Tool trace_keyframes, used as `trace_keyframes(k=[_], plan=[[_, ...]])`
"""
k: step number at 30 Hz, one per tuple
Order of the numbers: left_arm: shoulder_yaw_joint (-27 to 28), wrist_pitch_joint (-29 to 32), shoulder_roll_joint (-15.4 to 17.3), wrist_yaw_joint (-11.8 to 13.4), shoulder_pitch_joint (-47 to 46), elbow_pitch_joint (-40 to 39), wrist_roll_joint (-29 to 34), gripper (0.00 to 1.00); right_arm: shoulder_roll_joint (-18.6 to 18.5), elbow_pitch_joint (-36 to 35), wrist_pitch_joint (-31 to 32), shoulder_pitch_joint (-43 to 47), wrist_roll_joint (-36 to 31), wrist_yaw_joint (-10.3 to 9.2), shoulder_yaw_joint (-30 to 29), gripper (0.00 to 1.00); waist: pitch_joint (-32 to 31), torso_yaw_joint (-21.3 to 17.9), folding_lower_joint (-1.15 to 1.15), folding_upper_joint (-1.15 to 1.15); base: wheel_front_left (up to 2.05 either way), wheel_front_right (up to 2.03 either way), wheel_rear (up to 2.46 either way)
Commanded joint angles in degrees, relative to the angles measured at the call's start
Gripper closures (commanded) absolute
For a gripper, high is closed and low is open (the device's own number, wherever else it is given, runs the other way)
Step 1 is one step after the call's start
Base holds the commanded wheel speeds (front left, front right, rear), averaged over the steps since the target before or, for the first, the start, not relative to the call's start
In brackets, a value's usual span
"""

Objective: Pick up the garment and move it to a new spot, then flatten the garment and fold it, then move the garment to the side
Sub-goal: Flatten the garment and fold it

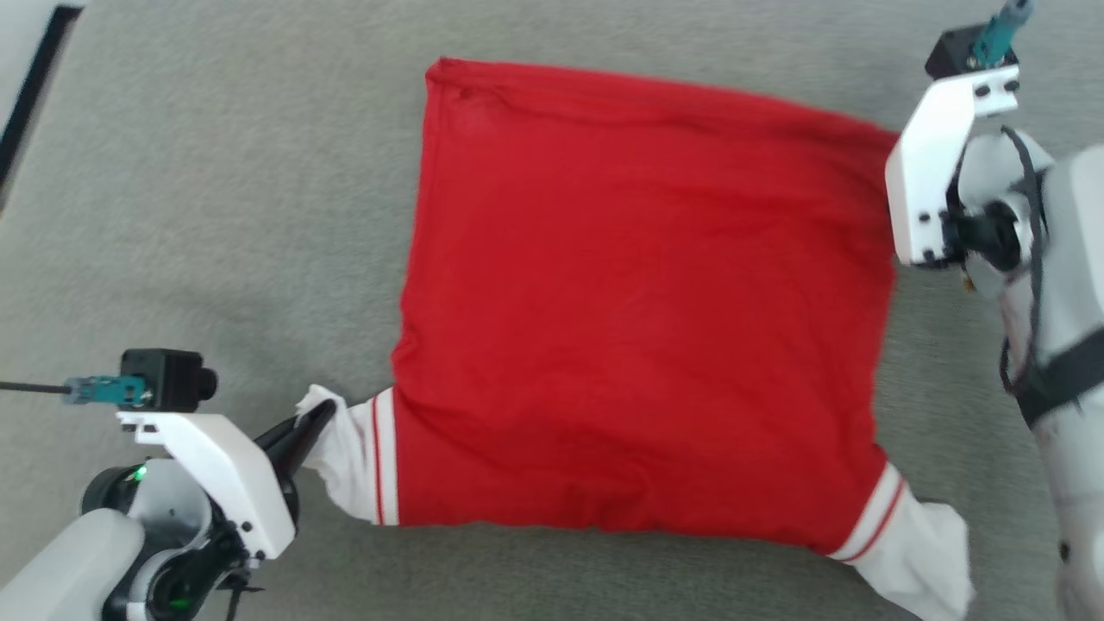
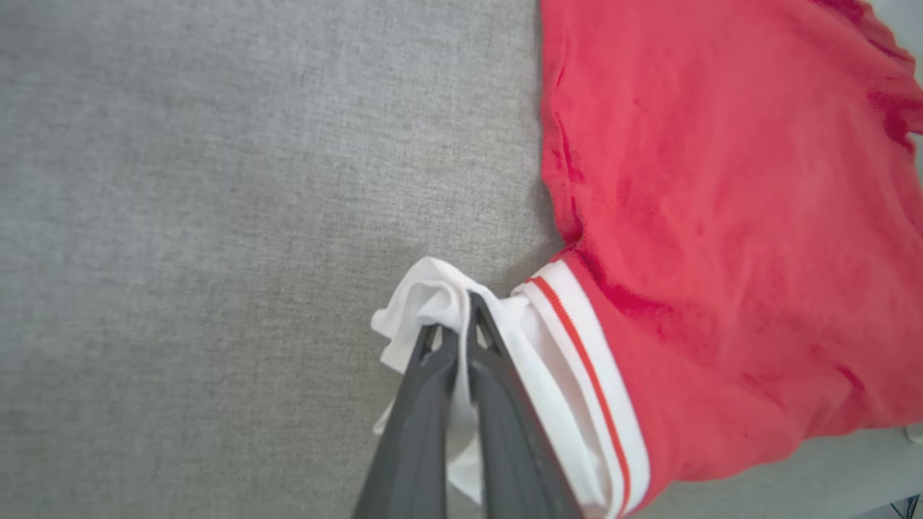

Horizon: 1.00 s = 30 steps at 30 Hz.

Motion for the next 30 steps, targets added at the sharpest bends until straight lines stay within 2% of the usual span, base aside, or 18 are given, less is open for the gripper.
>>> trace_keyframes(k=[1,5,9,11,17,21,25,26,27,28,29,30], plan=[[0.6,-0.4,0.8,0.5,1.0,-0.7,-0.4,1.0,-1.5,-3.3,1.5,2.5,2.2,-0.02,1.5,1.0,-1.2,-2.0,0.0,0.0,0.0,0.0,0.0],[1.6,-0.5,2.4,1.8,2.5,-2.2,-1.0,1.0,-3.6,-14.2,6.1,9.3,9.0,-0.02,3.6,1.0,-2.1,-4.3,0.0,0.0,0.0,0.0,0.0],[2.1,-0.2,3.8,2.8,3.6,-3.6,-1.5,1.0,-4.6,-26.0,11.8,17.6,14.2,-0.02,2.2,1.0,-2.7,-6.0,0.0,0.0,0.0,0.0,0.0],[2.3,-0.1,4.2,3.2,3.8,-4.3,-1.5,1.0,-5.1,-32.2,14.6,22.1,15.0,-0.02,0.9,1.0,-2.8,-6.5,0.0,0.0,0.0,0.0,0.0],[2.6,0.4,5.0,3.7,4.0,-5.6,-1.6,1.0,-2.9,-47.5,21.7,35.1,14.7,-0.02,-5.0,1.0,-2.5,-7.5,0.0,0.0,0.0,0.0,0.0],[2.3,0.6,4.9,3.6,3.4,-5.9,-1.3,1.0,0.2,-52.1,22.9,42.0,13.7,-0.02,-7.9,1.0,-2.2,-7.3,0.0,0.0,0.0,0.0,0.0],[1.9,0.7,4.4,3.3,3.0,-5.5,-1.2,1.0,3.1,-50.4,19.4,46.3,11.8,-0.02,-9.0,1.0,-2.1,-7.0,0.0,0.0,0.0,0.0,0.0],[1.9,0.7,4.3,3.2,3.0,-5.4,-1.2,1.0,3.0,-49.6,17.6,46.6,10.7,-0.01,-8.7,0.91,-2.1,-6.9,0.0,0.0,0.0,0.0,0.0],[1.8,0.6,4.2,3.2,3.0,-5.3,-1.2,1.0,3.1,-48.2,15.8,46.8,10.1,-0.02,-8.3,0.61,-2.0,-6.8,0.0,0.0,0.0,0.0,0.0],[1.8,0.6,4.1,3.1,3.0,-5.2,-1.2,1.0,3.9,-46.5,14.0,47.2,10.2,-0.02,-8.0,0.24,-2.1,-6.8,0.0,0.0,0.0,0.0,0.0],[1.8,0.6,4.1,3.1,3.0,-5.2,-1.2,1.0,3.9,-46.5,14.0,47.2,10.2,-0.02,-8.0,0.24,-2.1,-6.8,0.0,0.0,0.0,0.0,0.0],[1.7,0.6,3.9,3.0,2.9,-5.1,-1.1,1.0,4.3,-45.1,12.5,47.3,9.7,-0.02,-8.0,0.0,-2.1,-6.6,0.0,0.0,0.0,0.0,0.0]])
